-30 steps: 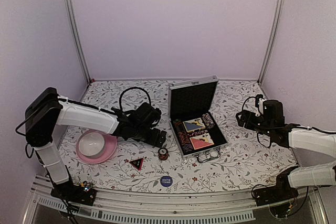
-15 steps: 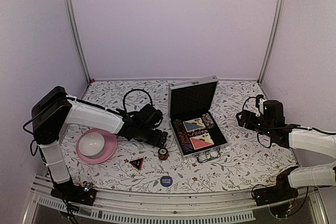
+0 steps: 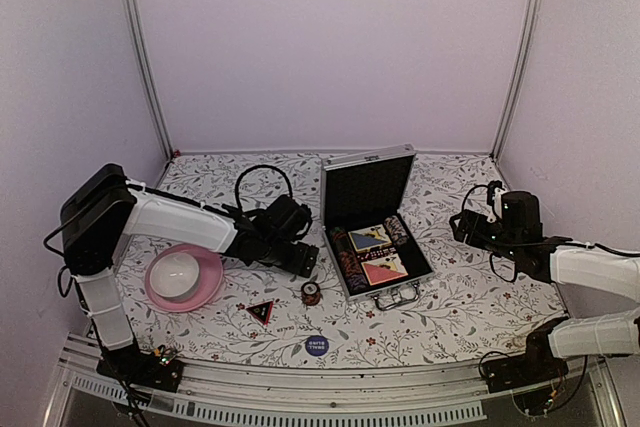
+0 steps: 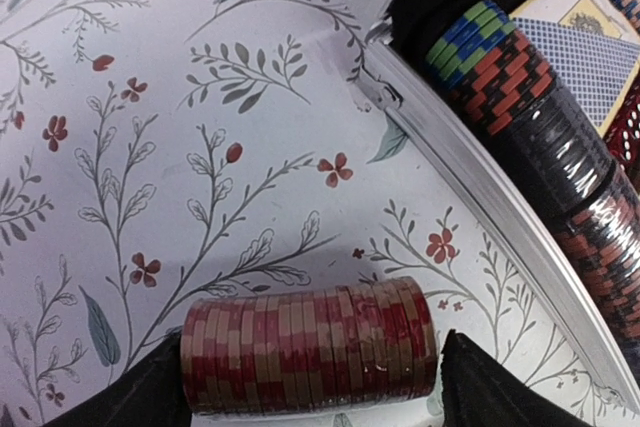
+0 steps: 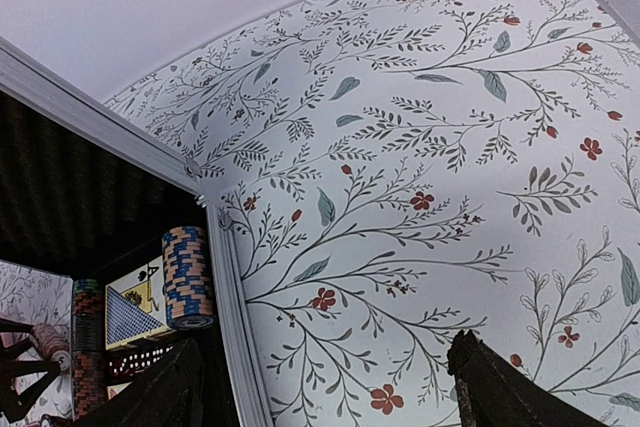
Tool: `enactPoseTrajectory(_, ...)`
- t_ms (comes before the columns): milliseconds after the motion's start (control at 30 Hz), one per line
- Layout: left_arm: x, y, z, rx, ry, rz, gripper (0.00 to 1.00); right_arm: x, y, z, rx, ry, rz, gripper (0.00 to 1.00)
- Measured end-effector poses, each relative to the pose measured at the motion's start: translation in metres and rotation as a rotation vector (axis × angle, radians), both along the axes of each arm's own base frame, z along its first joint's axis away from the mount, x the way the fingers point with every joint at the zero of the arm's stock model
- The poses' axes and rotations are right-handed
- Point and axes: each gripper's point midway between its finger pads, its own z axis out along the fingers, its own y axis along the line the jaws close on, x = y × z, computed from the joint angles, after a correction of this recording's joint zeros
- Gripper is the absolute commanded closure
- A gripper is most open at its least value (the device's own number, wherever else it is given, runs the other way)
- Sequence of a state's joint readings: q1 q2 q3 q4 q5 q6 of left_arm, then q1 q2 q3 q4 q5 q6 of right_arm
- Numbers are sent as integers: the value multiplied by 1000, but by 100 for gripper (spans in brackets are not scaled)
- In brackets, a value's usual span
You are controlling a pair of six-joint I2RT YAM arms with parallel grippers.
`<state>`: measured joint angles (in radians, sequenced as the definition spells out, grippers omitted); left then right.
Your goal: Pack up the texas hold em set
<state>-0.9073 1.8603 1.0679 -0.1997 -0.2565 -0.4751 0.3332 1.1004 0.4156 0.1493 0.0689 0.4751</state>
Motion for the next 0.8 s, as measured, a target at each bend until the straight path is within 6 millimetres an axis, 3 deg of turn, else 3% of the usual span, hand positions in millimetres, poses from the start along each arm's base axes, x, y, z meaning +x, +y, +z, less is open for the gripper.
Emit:
enactPoseTrajectory(267, 4, 0, 0, 8, -10, 16, 28, 0, 0, 0, 1, 0, 0, 14)
enactPoseTrajectory(800, 3, 3, -6, 14, 13, 48, 22, 0, 0, 0, 2, 0, -1, 14)
